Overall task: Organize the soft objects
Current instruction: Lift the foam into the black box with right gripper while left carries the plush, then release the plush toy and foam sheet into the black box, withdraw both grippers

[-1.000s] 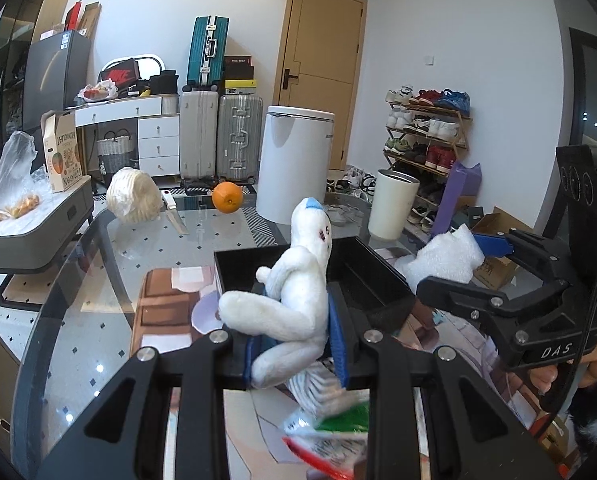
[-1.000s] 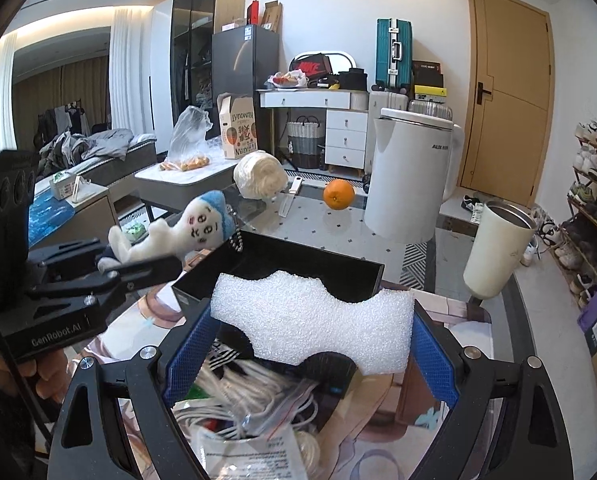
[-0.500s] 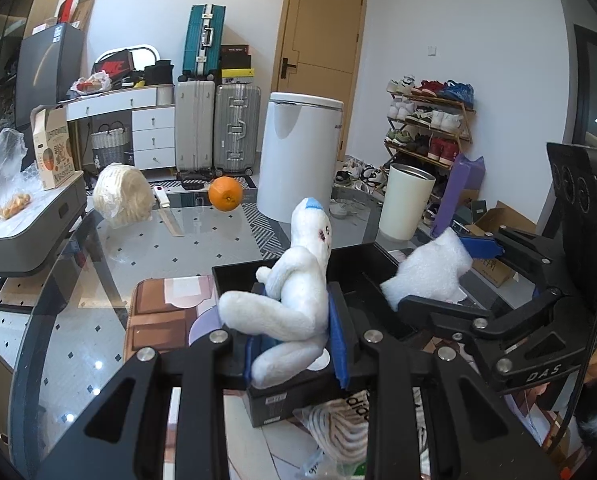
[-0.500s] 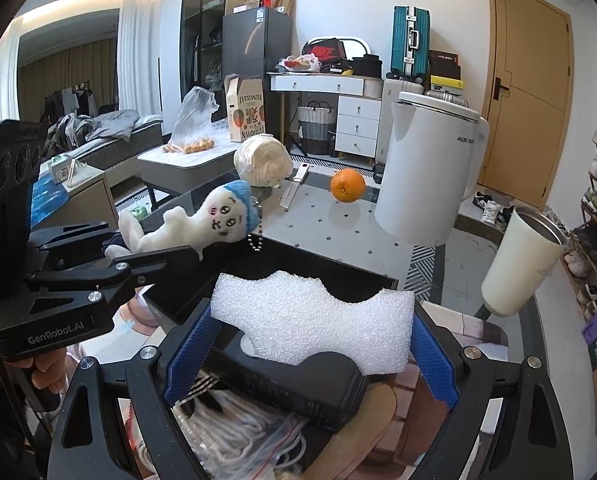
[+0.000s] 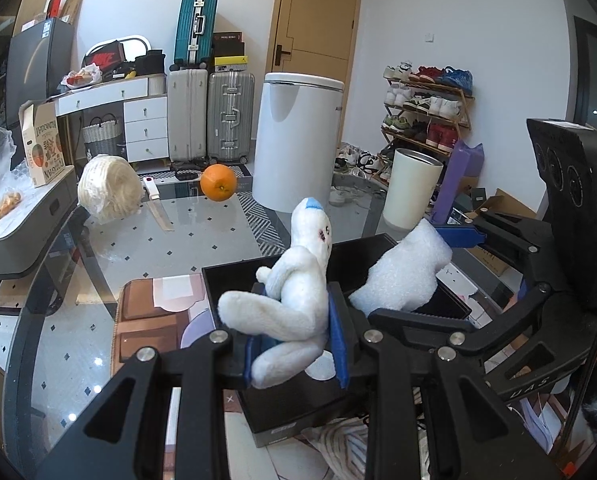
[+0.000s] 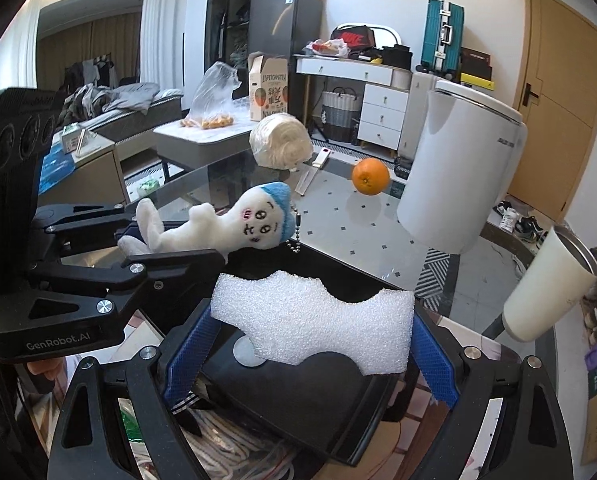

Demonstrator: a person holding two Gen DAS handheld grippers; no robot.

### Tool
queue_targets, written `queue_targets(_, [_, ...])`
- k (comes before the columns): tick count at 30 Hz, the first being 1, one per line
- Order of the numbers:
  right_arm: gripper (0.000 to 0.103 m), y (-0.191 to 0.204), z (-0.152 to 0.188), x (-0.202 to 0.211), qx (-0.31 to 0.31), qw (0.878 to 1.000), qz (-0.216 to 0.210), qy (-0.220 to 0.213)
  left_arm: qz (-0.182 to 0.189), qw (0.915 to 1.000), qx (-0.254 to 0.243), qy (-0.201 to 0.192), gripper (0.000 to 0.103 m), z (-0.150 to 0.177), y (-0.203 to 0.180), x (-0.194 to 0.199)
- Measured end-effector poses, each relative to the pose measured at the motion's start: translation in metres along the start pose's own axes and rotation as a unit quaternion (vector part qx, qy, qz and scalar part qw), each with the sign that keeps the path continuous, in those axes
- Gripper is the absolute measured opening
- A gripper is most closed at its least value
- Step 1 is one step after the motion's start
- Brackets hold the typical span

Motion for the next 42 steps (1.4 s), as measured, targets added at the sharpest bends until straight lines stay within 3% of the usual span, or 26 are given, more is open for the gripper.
queue_targets(11, [0.094, -0.005, 0.000, -0.021, 0.026, 0.999, -0.004, 0.032, 0.005, 0.9997, -0.011, 0.020, 0.027, 0.003, -0.001, -0.014])
queue_targets(18, [0.101, -0.011, 0.001, -0.011, 0.020, 1.000, 0.003, 0.016, 0.004, 0.9992, -0.018, 0.034, 0.030, 0.007, -0.004, -0.020])
queue_targets(21, [0.101, -0.014, 0.003, -0.002, 0.011, 1.000, 0.008, 0.008, -0.003, 0.9989, -0.018, 0.044, 0.042, 0.009, -0.004, -0.022])
queue_targets(22, [0.102, -0.015, 0.005, 0.002, 0.004, 1.000, 0.009, 0.004, -0.002, 0.9988, -0.019, 0.046, 0.058, 0.010, -0.006, -0.022])
queue_targets(24, [0.102, -0.018, 0.009, 0.012, -0.009, 1.000, 0.007, -0.002, 0.003, 0.9988, -0.016, 0.045, 0.069, 0.010, -0.010, -0.018])
queue_targets(25, [0.102, -0.018, 0.012, 0.017, -0.016, 1.000, 0.005, -0.006, 0.003, 0.9990, -0.014, 0.042, 0.080, 0.010, -0.011, -0.015])
queue_targets(28, [0.102, -0.020, 0.023, 0.035, -0.038, 0.999, 0.002, -0.017, -0.011, 0.9994, -0.011, 0.031, 0.100, 0.011, -0.012, -0.005])
queue_targets(32, [0.102, -0.021, 0.038, 0.060, -0.068, 0.997, -0.003, -0.037, -0.030, 0.9996, 0.000, -0.003, 0.103, 0.014, -0.014, 0.017])
queue_targets(42, [0.102, -0.010, 0.078, 0.076, -0.114, 0.993, 0.000, -0.036, -0.062, 0.9977, -0.004, -0.027, 0.103, 0.043, -0.024, 0.048])
Point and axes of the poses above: each gripper's, at about its wrist camera, not at the fingertips, and x roughly against the way its jaws point, y to its left, z to its underside, the point moved 9 cm from there along -x, roughly the way its jaws point, and after that the axes turned 12 degrees about y, right-handed, at the moved point
